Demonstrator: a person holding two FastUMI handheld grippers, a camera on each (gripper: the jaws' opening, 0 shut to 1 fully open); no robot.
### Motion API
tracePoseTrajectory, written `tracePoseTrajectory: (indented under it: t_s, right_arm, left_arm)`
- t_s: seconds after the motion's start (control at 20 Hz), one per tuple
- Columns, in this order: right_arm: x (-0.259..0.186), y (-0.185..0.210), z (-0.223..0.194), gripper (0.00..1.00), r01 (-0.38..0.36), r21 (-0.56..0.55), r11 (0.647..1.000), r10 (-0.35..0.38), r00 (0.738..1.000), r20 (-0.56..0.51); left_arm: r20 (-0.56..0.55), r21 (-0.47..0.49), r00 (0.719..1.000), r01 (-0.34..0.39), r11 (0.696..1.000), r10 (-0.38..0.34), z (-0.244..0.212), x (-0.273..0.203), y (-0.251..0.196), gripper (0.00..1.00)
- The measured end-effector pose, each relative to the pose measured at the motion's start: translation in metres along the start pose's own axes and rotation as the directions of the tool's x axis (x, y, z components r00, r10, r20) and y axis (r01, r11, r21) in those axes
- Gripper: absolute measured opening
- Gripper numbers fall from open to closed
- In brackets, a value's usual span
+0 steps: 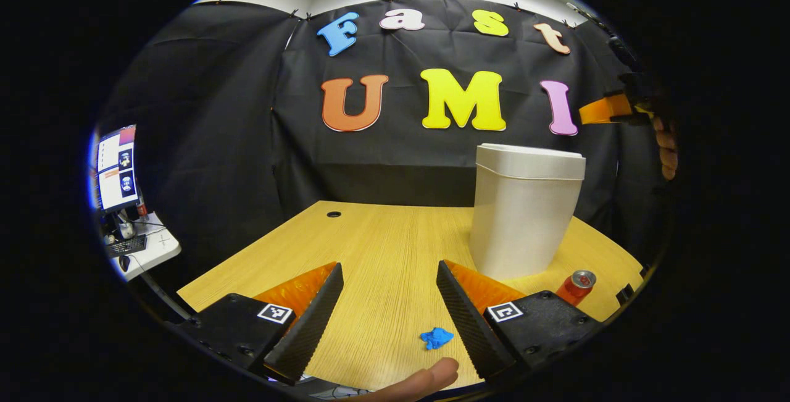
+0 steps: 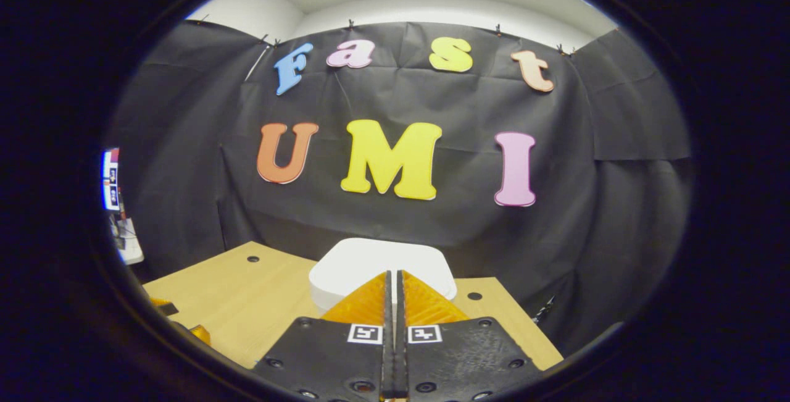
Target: Press the lid of the desktop garbage bin to open it, pick up the crumpled paper on the desktop and throw it into the bin, then pick up the pop can on the desktop and drop it into the bin, and finally close the garbage bin lid.
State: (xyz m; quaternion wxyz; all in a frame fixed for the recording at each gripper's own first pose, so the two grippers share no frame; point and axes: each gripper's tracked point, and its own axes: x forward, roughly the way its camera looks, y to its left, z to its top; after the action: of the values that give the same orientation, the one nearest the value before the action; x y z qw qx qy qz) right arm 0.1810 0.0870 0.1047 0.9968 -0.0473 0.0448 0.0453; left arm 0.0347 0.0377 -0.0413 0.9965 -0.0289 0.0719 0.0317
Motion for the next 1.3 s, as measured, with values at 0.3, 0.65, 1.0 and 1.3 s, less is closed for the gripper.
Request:
tracePoseTrajectory:
  t_s: [0.3,0.65,1.0,1.3]
  right_arm:
    - [0.058,0.007,-0.025,0.0,0.023,0.035,0.999,-0.019,0.993,-0.114]
    - [0.065,0.009,-0.047,0.01,0.038,0.0,0.999,-0.037,0.981,-0.193]
    - [0.011,0.001,-0.026,0.0,0.033,-0.01,0.999,-0.033,0.999,0.002]
    - [-0.055,0.004,-0.034,0.01,-0.052,0.025,0.998,0.05,0.996,0.074]
  left_arm:
    - [0.026,-0.023,0.999,-0.032,0.999,0.032,0.008,-0.005,0.007,0.99]
    - [0.041,-0.031,0.998,-0.044,0.999,0.045,0.012,-0.007,0.009,0.99]
    - [0.045,-0.033,0.999,0.004,0.999,-0.003,0.009,-0.003,-0.004,0.98]
    - [0.077,-0.033,0.997,0.032,0.999,-0.03,0.017,0.0,-0.017,0.99]
